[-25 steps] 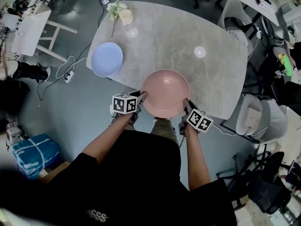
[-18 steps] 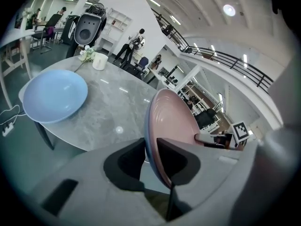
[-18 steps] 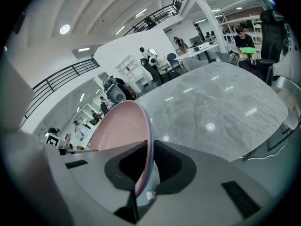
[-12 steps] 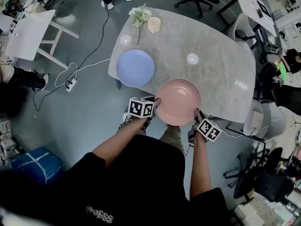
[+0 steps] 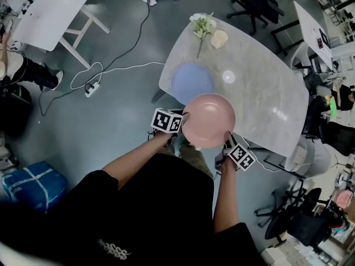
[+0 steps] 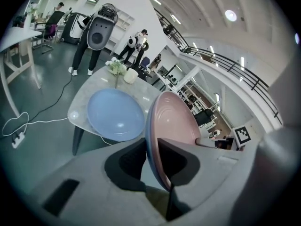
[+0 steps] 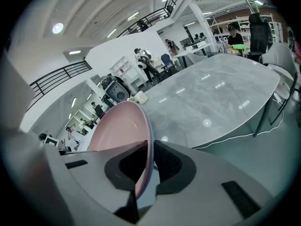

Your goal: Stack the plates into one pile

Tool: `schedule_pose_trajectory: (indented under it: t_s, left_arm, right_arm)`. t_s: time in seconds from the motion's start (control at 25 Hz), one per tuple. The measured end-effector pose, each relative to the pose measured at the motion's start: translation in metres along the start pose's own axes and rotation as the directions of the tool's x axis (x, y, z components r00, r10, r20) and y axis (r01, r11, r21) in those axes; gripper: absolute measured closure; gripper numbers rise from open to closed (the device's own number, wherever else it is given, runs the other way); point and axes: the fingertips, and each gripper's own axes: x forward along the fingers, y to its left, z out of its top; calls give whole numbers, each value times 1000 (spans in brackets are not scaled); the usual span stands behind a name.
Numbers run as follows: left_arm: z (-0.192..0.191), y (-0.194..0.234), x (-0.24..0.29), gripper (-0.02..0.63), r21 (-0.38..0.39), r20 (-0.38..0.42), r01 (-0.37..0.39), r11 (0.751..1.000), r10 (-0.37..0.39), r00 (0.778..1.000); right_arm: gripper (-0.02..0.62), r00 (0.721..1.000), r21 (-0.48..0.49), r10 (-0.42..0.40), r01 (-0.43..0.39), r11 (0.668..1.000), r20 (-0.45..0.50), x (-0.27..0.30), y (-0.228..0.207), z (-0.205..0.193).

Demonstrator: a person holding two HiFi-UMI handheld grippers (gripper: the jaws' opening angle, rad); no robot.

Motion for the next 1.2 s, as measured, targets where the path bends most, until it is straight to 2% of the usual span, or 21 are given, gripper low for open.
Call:
schedule_pose_trajectory:
  t_s: [0.36,0.68,0.92,1.2]
  left_arm:
    - [15,59,-42,528,-43,55,-73,996,76,996]
    - [35,98,-30,528,-79,55,-104,991,109,993]
    - [52,124,-6,525,-82,-5,-142,986,143,990]
    - [64,153,38,517,-47,-103,-193,980,187,977]
  right_arm:
    - [554,997,-48,52,-55,997,-57,46,59,-14]
    - [554,991,-84,60,-70,994,-116,95,72,-5]
    - [554,985,-86,54,-69,994,-164,136,69,12]
    - [552,971,-71,35,-53,996,-237,187,48,24]
